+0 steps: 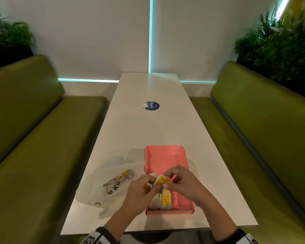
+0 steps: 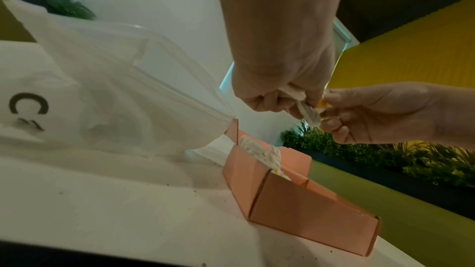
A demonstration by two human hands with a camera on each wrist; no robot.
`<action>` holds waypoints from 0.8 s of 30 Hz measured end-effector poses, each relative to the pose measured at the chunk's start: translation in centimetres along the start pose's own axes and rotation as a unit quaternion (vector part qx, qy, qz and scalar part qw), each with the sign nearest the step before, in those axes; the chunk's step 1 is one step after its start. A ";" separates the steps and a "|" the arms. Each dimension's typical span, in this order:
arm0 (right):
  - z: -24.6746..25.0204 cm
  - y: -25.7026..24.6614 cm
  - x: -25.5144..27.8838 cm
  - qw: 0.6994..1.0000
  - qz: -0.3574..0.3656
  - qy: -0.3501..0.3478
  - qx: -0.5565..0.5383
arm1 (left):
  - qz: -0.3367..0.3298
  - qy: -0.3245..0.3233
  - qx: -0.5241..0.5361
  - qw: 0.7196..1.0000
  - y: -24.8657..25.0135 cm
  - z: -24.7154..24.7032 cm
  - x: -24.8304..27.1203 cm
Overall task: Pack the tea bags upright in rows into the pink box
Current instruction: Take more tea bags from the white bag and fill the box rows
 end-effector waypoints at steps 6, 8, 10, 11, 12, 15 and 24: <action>4.9 -0.6 0.1 0.960 0.037 0.243 0.133 | 0.019 0.053 0.005 0.998 -0.5 1.1 -0.3; 2.5 -0.3 -0.6 0.984 0.020 0.082 0.157 | 0.016 0.057 0.001 0.998 -0.4 1.3 -0.4; -0.5 0.1 -0.3 0.984 -0.004 -0.077 0.159 | 0.004 0.044 0.006 0.999 -0.1 1.2 -0.4; -0.4 0.2 -0.4 0.982 -0.005 -0.067 0.177 | -0.001 0.037 0.013 0.999 0.1 1.1 -0.4; 0.6 0.4 -0.7 0.980 -0.002 -0.008 0.200 | -0.007 0.031 0.022 0.999 0.3 1.1 -0.4; 1.8 0.1 -0.8 0.974 0.003 0.066 0.215 | 0.005 -0.009 0.051 0.999 -0.1 0.3 -0.4; 0.9 -0.1 -0.4 0.996 0.017 0.041 0.079 | 0.048 -0.028 0.002 0.998 -1.7 -0.6 -0.7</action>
Point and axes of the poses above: each hand's wrist, its own x-axis away from the middle knuckle, its own z-axis out of the back of the hand, y = z × x, the point moved 9 cm from there along -x, towards the middle knuckle, and after that the axes turned 11 degrees about z, right-handed, at the moved point
